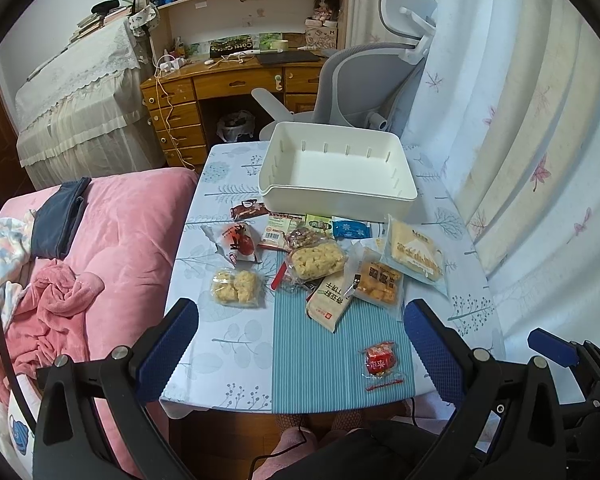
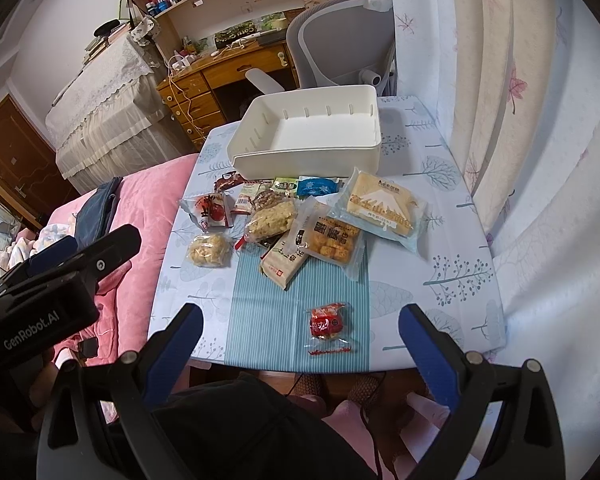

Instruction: Organize snacks

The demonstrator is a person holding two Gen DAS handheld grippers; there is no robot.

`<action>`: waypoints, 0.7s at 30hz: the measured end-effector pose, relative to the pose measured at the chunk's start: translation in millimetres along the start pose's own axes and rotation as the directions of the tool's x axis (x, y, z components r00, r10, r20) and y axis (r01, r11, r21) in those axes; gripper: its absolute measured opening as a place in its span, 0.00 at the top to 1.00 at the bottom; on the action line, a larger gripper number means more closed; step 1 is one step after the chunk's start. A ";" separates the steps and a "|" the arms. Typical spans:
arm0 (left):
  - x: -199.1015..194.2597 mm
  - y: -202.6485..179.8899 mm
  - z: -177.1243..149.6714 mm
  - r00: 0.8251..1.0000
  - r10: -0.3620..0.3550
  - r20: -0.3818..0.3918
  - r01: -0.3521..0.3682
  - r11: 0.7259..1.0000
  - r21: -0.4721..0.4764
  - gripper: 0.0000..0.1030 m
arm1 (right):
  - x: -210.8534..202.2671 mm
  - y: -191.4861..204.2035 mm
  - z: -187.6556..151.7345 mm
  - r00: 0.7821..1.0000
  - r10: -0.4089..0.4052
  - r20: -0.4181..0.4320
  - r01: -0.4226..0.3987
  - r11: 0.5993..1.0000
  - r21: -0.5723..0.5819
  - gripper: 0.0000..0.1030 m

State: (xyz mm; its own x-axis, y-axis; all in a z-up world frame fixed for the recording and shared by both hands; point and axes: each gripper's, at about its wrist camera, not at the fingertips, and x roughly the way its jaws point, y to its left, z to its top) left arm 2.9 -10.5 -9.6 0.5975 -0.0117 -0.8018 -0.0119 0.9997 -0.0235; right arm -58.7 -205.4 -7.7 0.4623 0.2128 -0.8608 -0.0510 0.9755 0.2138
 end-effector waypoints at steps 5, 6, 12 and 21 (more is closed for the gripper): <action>-1.3 -0.6 -0.6 1.000 0.001 0.000 -0.001 1.000 0.001 0.01 | 1.5 1.0 -0.2 1.000 0.002 -0.001 -0.002 1.000 -0.001 0.04; -1.2 -0.6 -0.6 1.000 0.001 -0.001 -0.001 1.000 0.001 0.01 | 1.5 1.2 -0.1 1.000 0.003 -0.001 -0.003 1.000 0.000 0.04; 9.0 3.1 -7.4 1.000 -0.007 -0.017 0.007 1.000 0.005 0.01 | -3.4 1.2 6.7 1.000 -0.001 -0.004 0.001 1.000 0.001 0.04; 11.7 25.7 -5.2 0.997 -0.054 -0.050 0.054 0.999 0.003 0.01 | 12.0 13.1 -3.2 1.000 -0.013 -0.008 0.013 1.000 0.009 0.06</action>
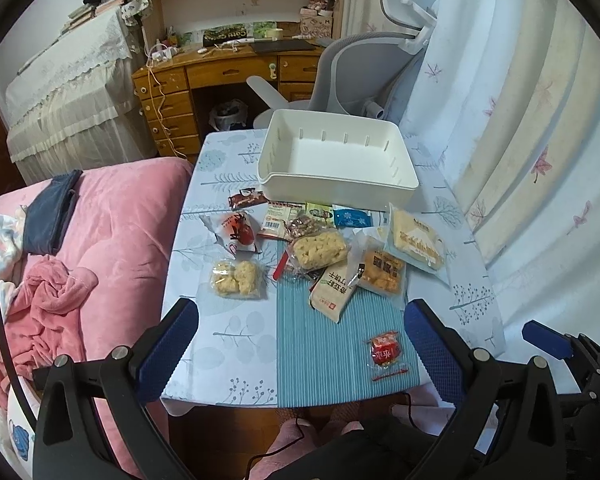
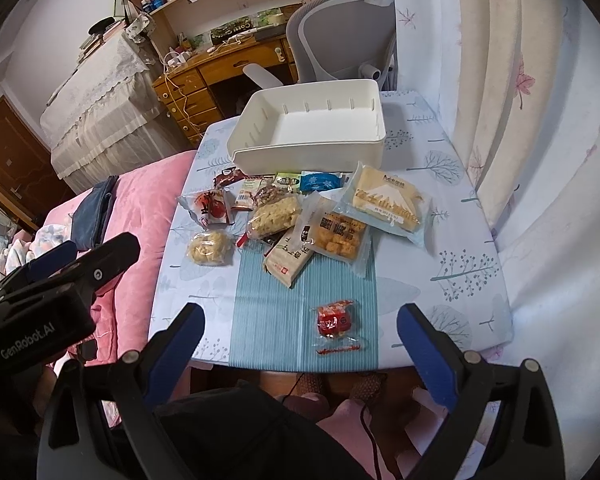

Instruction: Organize snacks

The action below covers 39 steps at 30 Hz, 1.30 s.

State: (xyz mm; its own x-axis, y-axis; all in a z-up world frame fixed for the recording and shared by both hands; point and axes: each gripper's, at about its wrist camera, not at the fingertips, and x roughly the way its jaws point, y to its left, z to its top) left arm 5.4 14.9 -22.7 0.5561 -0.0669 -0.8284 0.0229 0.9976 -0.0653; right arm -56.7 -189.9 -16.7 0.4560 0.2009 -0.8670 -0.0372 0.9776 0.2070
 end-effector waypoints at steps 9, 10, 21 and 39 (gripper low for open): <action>30.1 31.5 2.4 0.993 -0.057 -0.104 0.054 0.998 -0.028 0.01 | 15.8 6.1 -5.9 0.997 -0.071 0.010 0.070 0.995 0.066 0.07; 36.3 33.0 2.1 0.991 -0.059 -0.120 0.056 0.998 -0.028 0.01 | 18.6 6.7 -6.8 0.996 -0.085 0.009 0.084 0.994 0.074 0.07; 97.8 27.4 5.5 0.960 -0.103 -0.260 0.121 0.991 0.054 0.01 | 65.7 -1.7 -31.8 0.980 -0.171 -0.098 0.182 0.975 0.124 0.13; 224.1 -11.8 7.1 0.866 -0.063 -0.496 0.172 0.969 0.176 0.08 | 168.6 -56.9 -33.5 0.929 0.073 -0.364 0.103 0.891 0.441 0.24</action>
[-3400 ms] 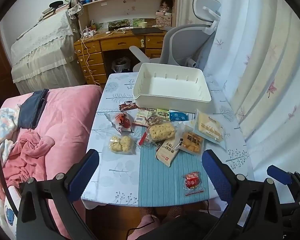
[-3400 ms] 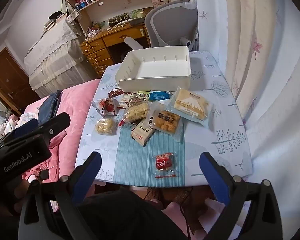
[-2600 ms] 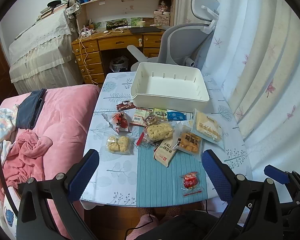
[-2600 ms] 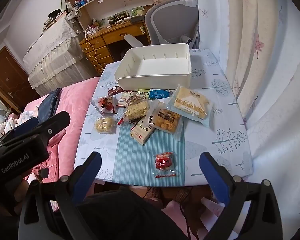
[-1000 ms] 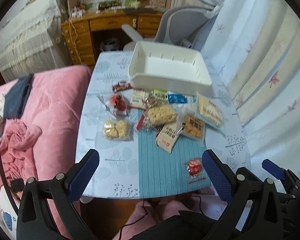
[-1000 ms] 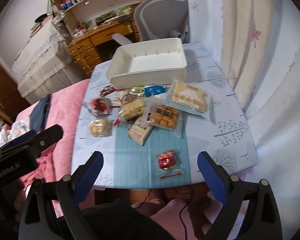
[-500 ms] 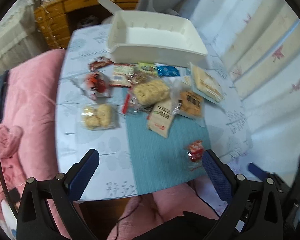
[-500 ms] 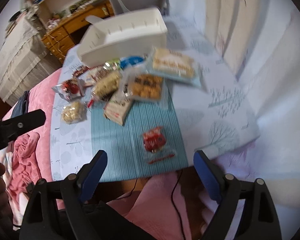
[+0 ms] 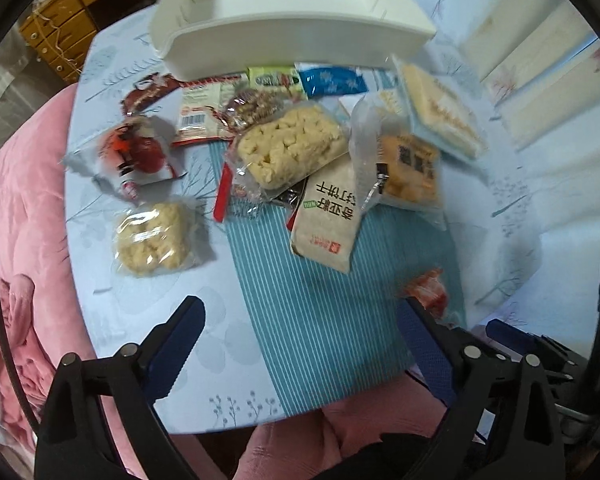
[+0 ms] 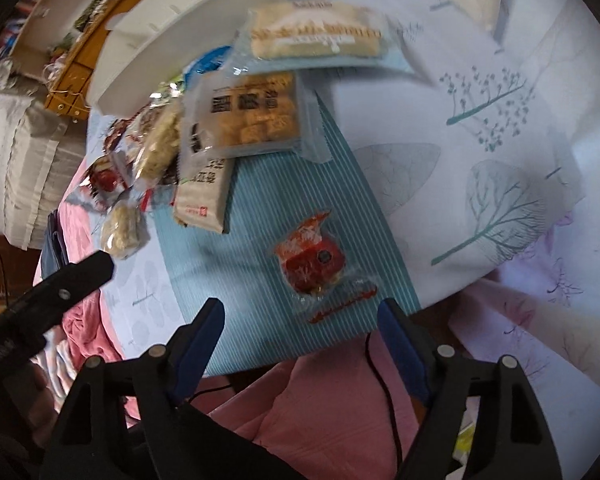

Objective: Organize snacks
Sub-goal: 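Grasp the white biscuit pack with the left tool while the right tool grasps the red candy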

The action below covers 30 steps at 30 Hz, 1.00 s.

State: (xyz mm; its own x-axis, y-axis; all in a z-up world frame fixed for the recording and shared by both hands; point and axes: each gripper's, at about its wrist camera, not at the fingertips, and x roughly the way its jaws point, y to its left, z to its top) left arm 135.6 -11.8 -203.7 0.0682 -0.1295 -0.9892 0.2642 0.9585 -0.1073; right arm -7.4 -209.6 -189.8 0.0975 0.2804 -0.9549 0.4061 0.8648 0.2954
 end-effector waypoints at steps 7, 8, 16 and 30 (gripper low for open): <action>54.4 -15.2 39.9 0.992 0.033 -0.121 -0.028 0.999 0.043 0.10 | 38.4 -2.9 36.9 0.981 0.012 -0.192 -0.002 0.999 0.052 0.33; 61.8 -16.9 44.6 0.990 0.038 -0.136 -0.032 0.998 0.044 0.10 | 42.3 -2.4 40.8 0.977 0.008 -0.211 0.003 0.999 0.051 0.33; 104.8 -23.6 71.4 0.973 0.046 -0.226 -0.045 0.999 0.012 0.27 | 71.4 6.1 58.7 0.933 -0.059 -0.354 0.061 0.998 -0.005 0.46; 126.0 -27.3 91.8 0.966 0.027 -0.257 -0.028 1.000 -0.002 0.41 | 94.8 30.4 69.2 0.901 -0.110 -0.419 0.092 0.994 -0.062 0.53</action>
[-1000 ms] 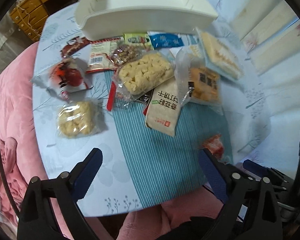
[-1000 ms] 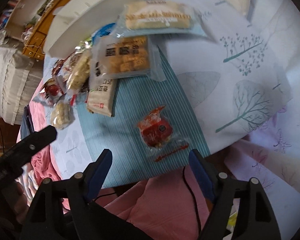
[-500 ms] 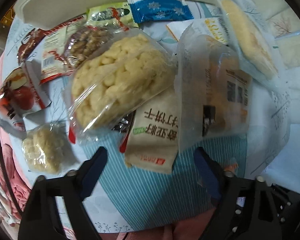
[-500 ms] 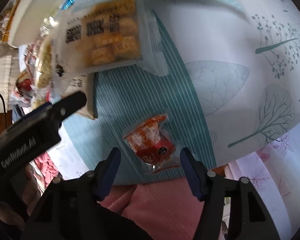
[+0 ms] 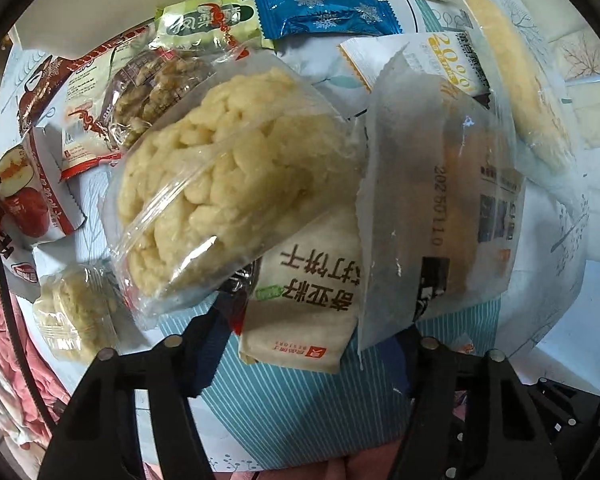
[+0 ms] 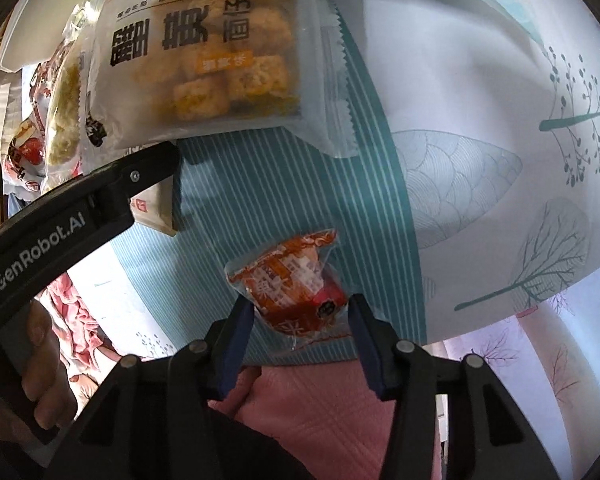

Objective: Organize snacks
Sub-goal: 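Grasp the white biscuit pack with the left tool while the right tool grasps the red candy, then carry both snacks to the white tray and open both tools to drop them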

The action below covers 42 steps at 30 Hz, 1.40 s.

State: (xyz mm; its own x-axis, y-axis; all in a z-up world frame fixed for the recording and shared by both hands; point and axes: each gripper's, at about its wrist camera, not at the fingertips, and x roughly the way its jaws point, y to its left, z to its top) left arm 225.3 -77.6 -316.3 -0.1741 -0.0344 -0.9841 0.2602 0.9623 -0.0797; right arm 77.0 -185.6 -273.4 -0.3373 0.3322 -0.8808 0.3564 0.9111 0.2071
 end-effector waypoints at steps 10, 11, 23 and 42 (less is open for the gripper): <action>-17.1 8.5 -19.4 0.997 -0.076 -0.019 0.075 0.995 -0.064 0.56 | -6.7 -14.2 -5.4 0.998 0.058 0.033 -0.060 0.996 0.072 0.56; -20.0 9.6 -22.5 0.996 -0.088 -0.015 0.087 0.994 -0.067 0.56 | -4.8 -15.6 -7.2 0.997 0.068 0.038 -0.071 0.994 0.080 0.56; -77.3 30.4 -75.1 0.982 -0.181 0.051 0.185 0.978 -0.094 0.62 | 6.8 -24.1 -42.2 0.974 0.195 0.118 -0.213 0.962 0.169 0.57; -223.5 54.7 -63.8 0.929 -0.233 0.288 0.283 0.948 -0.143 0.89 | -121.1 21.3 -22.1 0.900 0.335 0.279 -0.324 0.942 -0.086 0.57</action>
State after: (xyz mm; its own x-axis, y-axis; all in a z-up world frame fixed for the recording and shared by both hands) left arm 217.9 0.0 -90.6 0.0514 -0.3341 -0.9411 0.0615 0.9416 -0.3309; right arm 106.3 -201.0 -152.9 0.0585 0.5361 -0.8421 0.3705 0.7717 0.5170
